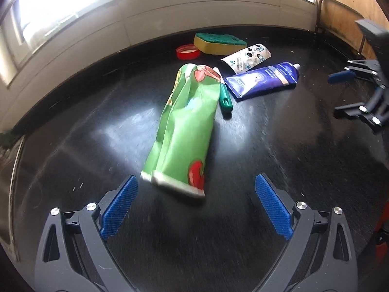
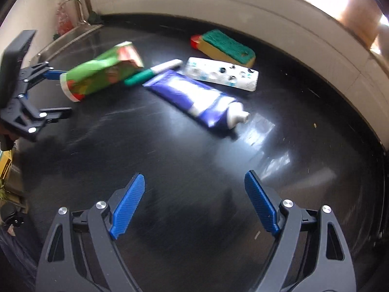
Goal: Collect trash
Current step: 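Grasp the green snack bag with the left tool while the right tool grasps the blue toothpaste tube, then carry the snack bag in the left tool while the right tool carries the tube to the bin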
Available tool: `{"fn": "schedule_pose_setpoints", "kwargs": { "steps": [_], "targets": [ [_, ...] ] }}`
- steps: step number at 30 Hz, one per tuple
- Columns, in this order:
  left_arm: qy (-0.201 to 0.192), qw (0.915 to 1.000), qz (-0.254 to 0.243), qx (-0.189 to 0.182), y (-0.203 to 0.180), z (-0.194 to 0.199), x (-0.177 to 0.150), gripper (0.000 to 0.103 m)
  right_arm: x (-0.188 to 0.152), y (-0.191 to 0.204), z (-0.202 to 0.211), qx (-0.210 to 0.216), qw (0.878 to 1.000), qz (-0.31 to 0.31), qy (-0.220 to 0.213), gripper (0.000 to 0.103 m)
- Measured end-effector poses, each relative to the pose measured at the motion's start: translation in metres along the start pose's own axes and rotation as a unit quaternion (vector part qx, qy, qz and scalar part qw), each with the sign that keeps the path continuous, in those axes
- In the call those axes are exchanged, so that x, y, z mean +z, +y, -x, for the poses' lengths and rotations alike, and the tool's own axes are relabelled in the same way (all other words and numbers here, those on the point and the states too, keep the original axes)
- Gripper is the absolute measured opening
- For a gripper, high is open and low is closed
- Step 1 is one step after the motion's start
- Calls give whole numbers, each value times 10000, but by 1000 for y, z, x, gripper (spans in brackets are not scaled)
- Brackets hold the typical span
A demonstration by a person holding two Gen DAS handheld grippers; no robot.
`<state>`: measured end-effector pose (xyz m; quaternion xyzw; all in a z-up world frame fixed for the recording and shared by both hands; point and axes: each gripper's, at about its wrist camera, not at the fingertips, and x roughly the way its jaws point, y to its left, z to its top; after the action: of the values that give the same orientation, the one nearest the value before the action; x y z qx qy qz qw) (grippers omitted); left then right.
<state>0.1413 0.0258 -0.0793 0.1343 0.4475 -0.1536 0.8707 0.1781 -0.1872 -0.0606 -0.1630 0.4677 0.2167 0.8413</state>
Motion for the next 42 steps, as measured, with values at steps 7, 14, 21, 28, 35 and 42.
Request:
{"fn": "schedule_pose_setpoints", "kwargs": {
  "steps": [7, 14, 21, 28, 35, 42],
  "targets": [
    [61, 9998, -16, -179, 13, -32, 21, 94, 41, -20, -37, 242, 9990, 339, 128, 83],
    [20, 9987, -27, -506, 14, -45, 38, 85, 73, -10, -56, 659, 9937, 898, 116, 83],
    [-30, 9994, 53, -330, 12, -41, 45, 41, 62, 11, -42, 713, 9931, 934, 13, 60],
    [-179, 9993, 280, -186, 11, -16, 38, 39, 27, 36, -15, 240, 9992, 259, -178, 54],
    [-351, 9987, 380, -29, -2, 32, 29, 39, -1, 51, 16, -76, 9982, -403, -446, 54],
    [-310, 9984, 471, 59, -15, 55, 6, 39, -28, 67, 18, -265, 9977, -626, 15, 54]
  ]
}}
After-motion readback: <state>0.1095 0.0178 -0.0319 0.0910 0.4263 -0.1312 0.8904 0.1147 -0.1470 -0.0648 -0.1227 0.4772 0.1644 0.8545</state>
